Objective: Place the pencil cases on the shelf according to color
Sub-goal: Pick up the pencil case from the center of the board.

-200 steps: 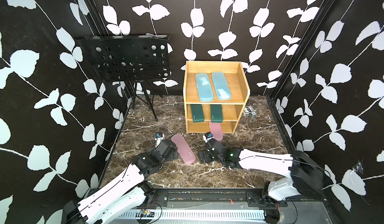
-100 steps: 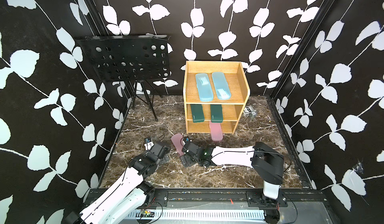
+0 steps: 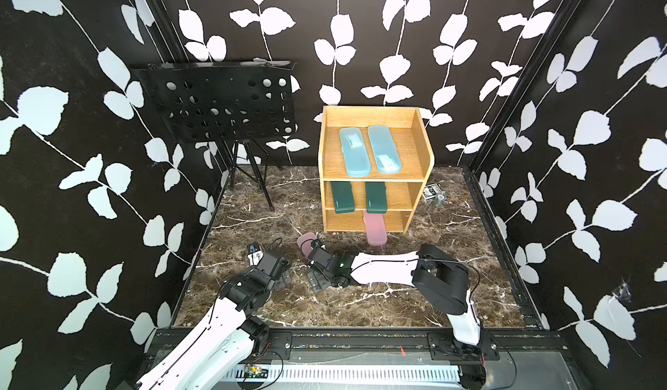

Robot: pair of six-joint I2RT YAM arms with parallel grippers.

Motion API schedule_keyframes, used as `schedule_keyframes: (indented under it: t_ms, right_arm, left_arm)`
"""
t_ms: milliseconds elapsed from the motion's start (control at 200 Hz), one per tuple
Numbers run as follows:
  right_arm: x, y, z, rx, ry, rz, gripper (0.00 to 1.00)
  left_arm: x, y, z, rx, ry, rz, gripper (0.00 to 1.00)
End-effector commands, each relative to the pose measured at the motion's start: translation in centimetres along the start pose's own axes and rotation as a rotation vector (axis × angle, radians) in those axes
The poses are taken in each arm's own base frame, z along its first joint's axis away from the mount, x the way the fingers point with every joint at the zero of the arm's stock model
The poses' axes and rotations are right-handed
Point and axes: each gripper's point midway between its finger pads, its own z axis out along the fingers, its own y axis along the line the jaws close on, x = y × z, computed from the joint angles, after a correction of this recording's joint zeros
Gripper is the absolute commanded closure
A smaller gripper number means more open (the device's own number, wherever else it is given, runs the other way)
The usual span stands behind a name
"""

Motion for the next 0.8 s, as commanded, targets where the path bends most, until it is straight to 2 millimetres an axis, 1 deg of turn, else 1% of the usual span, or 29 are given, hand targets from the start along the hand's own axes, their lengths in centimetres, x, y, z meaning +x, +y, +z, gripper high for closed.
schedule_keyframes:
  t_ms: [0,115,205,245,345,390,465,550,570,580,605,660,715,795]
  right_arm:
    - [2.4,-1.7,0.5,0.053,0.039,0.022,0.02]
    - [3.5,-1.9,0.7,0.034,0.041,0.036,0.11]
    - [3.7,-2.0,0.3,0.029,0.019,0.036,0.24]
    - [3.5,-2.2,-0.2,0.029,-0.005,0.037,0.29]
    - [2.9,-2.7,-2.4,0.033,-0.072,0.047,0.48]
    - [2.6,-3.1,-3.6,0.04,-0.109,0.053,0.53]
    - [2.3,-4.1,-5.9,0.059,-0.17,0.071,0.54]
    - [3.1,-6.0,-8.0,0.095,-0.221,0.118,0.55]
    - [3.6,-6.5,-8.0,0.108,-0.222,0.13,0.55]
    - [3.4,-6.7,-8.7,0.102,-0.24,0.144,0.55]
    - [3.6,-7.2,-9.3,0.103,-0.257,0.167,0.55]
    - [4.2,-8.3,-9.9,0.112,-0.285,0.211,0.54]
    - [4.2,-9.0,-10.5,0.106,-0.316,0.244,0.51]
    - [4.0,-9.6,-10.1,0.09,-0.323,0.275,0.47]
  left_arm:
    - [0.2,0.6,-0.3,-0.018,0.011,0.013,0.01]
    - [0.3,0.6,-0.4,0.003,0.005,-0.005,0.01]
    - [0.4,0.5,-0.6,0.017,0.002,-0.016,0.01]
    - [0.4,0.5,-0.6,0.02,0.003,-0.017,0.01]
    - [0.4,0.3,-0.7,0.026,0.018,-0.014,0.01]
    - [0.3,0.1,-0.8,0.028,0.022,-0.012,0.01]
    - [0.2,-0.1,-1.0,0.029,0.028,-0.006,0.01]
    - [-0.3,-0.5,-1.3,0.042,0.023,-0.015,0.01]
    - [-0.4,-0.6,-1.3,0.05,0.022,-0.017,0.01]
    - [-0.4,-0.7,-1.4,0.052,0.02,-0.019,0.01]
    - [-0.5,-0.9,-1.5,0.062,0.019,-0.021,0.01]
    - [-0.7,-1.3,-1.5,0.081,0.016,-0.026,0.01]
    - [-0.9,-1.7,-1.5,0.101,0.009,-0.028,0.01]
    - [-0.7,-2.2,-1.2,0.118,0.018,-0.024,0.01]
